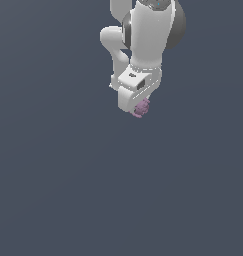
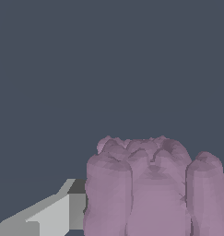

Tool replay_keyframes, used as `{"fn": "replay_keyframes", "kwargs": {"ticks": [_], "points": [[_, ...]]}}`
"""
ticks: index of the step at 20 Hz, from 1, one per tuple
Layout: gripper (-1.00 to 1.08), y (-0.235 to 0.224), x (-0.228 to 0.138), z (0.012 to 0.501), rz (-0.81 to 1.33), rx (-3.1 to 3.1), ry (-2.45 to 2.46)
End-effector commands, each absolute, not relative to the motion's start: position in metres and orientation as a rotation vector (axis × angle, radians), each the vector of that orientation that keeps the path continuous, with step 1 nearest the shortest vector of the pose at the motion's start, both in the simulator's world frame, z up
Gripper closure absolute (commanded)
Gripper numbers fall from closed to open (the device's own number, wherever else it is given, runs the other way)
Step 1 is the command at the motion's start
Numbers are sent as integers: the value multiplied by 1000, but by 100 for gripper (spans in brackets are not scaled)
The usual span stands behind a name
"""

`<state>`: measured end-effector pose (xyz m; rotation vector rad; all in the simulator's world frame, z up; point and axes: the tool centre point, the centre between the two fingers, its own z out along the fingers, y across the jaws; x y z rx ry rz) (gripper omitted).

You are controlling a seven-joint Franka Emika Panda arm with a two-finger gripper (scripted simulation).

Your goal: Pick up the object and move it to a goal position.

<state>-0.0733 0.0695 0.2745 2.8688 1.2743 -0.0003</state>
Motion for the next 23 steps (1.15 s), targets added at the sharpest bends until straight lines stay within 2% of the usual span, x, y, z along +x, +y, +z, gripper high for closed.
{"fn": "replay_keyframes", "kwargs": {"ticks": [1, 12, 23], "points": [[108, 86, -77, 301, -2, 2869, 1274], [108, 140, -83, 390, -1, 2871, 1273], [108, 156, -82, 416, 0, 2872, 1272]]}}
